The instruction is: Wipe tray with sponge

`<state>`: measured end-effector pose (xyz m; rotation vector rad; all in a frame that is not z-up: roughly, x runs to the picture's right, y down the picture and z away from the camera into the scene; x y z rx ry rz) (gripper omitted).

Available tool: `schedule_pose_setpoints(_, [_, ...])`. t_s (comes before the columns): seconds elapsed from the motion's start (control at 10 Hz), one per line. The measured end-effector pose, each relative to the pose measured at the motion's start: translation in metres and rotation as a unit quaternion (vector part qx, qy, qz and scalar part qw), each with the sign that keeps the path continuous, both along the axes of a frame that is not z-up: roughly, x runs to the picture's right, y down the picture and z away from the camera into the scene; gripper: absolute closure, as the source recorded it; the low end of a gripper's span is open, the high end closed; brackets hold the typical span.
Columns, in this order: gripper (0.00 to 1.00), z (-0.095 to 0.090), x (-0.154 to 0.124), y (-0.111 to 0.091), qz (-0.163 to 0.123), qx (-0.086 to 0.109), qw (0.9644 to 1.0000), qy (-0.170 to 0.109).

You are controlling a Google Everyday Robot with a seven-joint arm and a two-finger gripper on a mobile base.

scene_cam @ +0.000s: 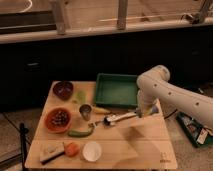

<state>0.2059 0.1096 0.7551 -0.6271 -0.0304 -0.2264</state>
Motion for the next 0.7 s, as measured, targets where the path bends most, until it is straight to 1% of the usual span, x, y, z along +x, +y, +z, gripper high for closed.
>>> schedule_pose_setpoints(0.3, [0.97, 0.005, 0.003, -0.011, 0.000, 0.001, 1.0000, 0.001])
schedule_pose_setpoints(0.4, [0.97, 0.008, 0.001, -0.018, -0.001, 0.002, 1.0000, -0.001])
schedule_pose_setpoints(0.5, [0.97, 0.013, -0.001, -0.032, -0.005, 0.005, 1.0000, -0.005])
schedule_pose_setpoints(0.6, [0.97, 0.013, 0.000, -0.037, -0.006, 0.006, 1.0000, -0.005])
schedule_pose_setpoints(0.7, [0.97, 0.013, 0.000, -0.036, -0.006, 0.004, 1.0000, -0.005])
